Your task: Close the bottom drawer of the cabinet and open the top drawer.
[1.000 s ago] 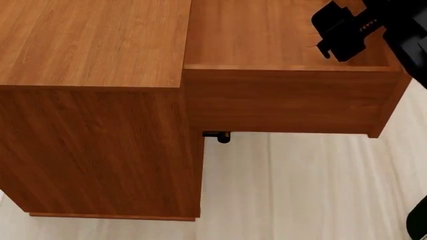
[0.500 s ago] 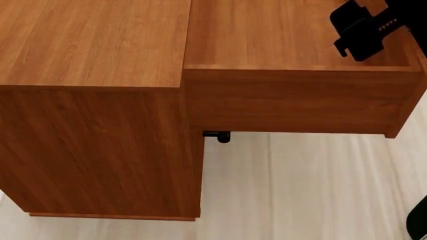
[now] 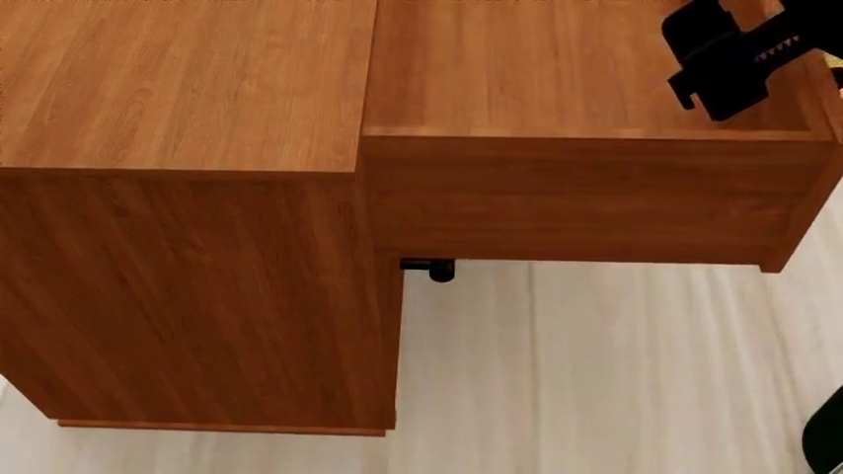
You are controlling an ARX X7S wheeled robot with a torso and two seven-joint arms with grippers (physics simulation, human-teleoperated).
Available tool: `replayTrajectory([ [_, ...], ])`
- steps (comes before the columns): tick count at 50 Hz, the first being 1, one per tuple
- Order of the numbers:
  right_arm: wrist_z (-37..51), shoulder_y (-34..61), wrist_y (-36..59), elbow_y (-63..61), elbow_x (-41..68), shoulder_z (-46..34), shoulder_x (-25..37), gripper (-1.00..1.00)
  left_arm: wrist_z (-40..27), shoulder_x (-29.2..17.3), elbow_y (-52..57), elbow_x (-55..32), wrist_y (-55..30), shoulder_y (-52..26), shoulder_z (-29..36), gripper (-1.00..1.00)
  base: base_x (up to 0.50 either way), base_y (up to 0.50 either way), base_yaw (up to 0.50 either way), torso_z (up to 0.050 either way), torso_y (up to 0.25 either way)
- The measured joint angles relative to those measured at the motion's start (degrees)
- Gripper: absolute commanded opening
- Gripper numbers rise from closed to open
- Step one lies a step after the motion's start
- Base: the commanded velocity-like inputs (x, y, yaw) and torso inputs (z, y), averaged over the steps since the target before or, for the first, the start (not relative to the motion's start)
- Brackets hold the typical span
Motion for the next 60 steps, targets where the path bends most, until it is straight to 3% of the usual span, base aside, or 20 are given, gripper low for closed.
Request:
replayTrajectory([
  [35, -1.2, 9.4, 0.9, 2.7, -5.8, -0.3, -0.8, 1.0, -0.9, -0.1, 0.7, -1.4, -1.4, -2.1, 0.1, 1.0, 0.0, 0.0, 0.0, 0.0, 0.0],
  [60, 3.0, 12.4, 4.5, -2.6, -3.4, 5.7, 4.7, 1.0, -1.3, -0.5, 1.2, -2.1, -1.6, -2.5, -0.1, 1.0, 0.0, 0.0, 0.0, 0.0, 0.0],
])
